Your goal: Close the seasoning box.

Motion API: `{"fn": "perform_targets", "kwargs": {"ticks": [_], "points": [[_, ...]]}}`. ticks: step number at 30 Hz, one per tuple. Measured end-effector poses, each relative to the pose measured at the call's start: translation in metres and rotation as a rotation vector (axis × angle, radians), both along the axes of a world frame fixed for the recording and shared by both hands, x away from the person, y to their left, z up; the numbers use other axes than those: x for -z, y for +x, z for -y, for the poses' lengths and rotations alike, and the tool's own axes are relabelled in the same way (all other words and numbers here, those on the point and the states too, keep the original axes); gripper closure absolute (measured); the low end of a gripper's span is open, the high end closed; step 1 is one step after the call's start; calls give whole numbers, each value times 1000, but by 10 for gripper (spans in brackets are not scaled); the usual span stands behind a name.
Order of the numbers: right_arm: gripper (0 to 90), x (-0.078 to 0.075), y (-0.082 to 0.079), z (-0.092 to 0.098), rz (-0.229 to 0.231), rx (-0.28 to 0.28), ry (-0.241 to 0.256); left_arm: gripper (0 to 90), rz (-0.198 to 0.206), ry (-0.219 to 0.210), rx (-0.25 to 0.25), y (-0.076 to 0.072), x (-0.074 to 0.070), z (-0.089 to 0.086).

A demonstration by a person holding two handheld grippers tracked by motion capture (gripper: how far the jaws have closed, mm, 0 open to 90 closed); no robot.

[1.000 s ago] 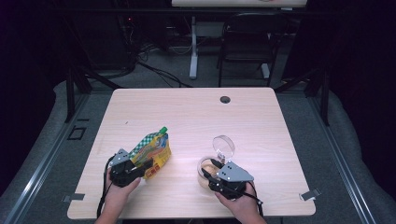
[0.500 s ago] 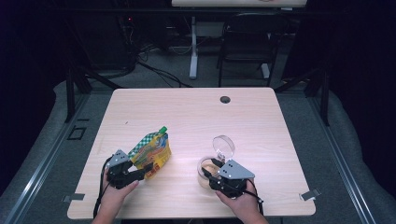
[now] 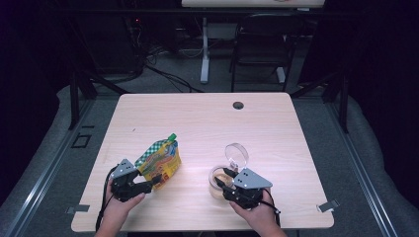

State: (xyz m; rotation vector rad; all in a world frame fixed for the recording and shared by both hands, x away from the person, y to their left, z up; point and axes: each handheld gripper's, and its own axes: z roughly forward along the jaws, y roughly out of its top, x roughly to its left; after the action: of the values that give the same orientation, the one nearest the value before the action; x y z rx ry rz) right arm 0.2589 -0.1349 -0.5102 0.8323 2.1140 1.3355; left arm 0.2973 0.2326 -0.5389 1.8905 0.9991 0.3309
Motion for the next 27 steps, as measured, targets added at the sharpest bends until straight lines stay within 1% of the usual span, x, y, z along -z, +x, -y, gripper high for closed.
{"fn": "perform_targets", "kwargs": {"ticks": [4, 6, 9, 11, 15, 17, 19, 21, 23, 25, 26, 27], "points": [[661, -6, 0, 7, 0, 5, 18, 409, -3, 5, 0, 0, -1, 0], [690, -8, 0, 10, -6, 5, 10, 409, 3, 1, -2, 0, -1, 1], [735, -11, 1, 14, -18, 3, 18, 409, 4, 9, -7, 0, -1, 2], [773, -13, 1, 16, -23, -4, 26, 409, 7, 1, -12, 0, -2, 1], [839, -17, 0, 19, -27, -3, 22, 409, 6, -15, -21, 0, -3, -1], [864, -19, 0, 20, -28, -1, 20, 409, 1, -15, -23, 0, -4, -2], [888, -21, 0, 21, -35, 3, 28, 409, 7, -13, -22, 0, -5, -2], [900, -23, 0, 22, -38, 1, 33, 409, 7, -9, -22, -1, -5, -2], [900, -26, 0, 25, -52, -2, 35, 409, 7, -3, -23, -1, -5, -2], [900, -30, 1, 28, -69, -5, 35, 410, -4, 0, -21, -1, -4, -3], [900, -31, 1, 29, -72, -3, 40, 411, -3, 4, -22, -1, -5, -3], [900, -33, 1, 30, -78, -3, 41, 411, 1, -1, -22, -1, -5, -3]]}}
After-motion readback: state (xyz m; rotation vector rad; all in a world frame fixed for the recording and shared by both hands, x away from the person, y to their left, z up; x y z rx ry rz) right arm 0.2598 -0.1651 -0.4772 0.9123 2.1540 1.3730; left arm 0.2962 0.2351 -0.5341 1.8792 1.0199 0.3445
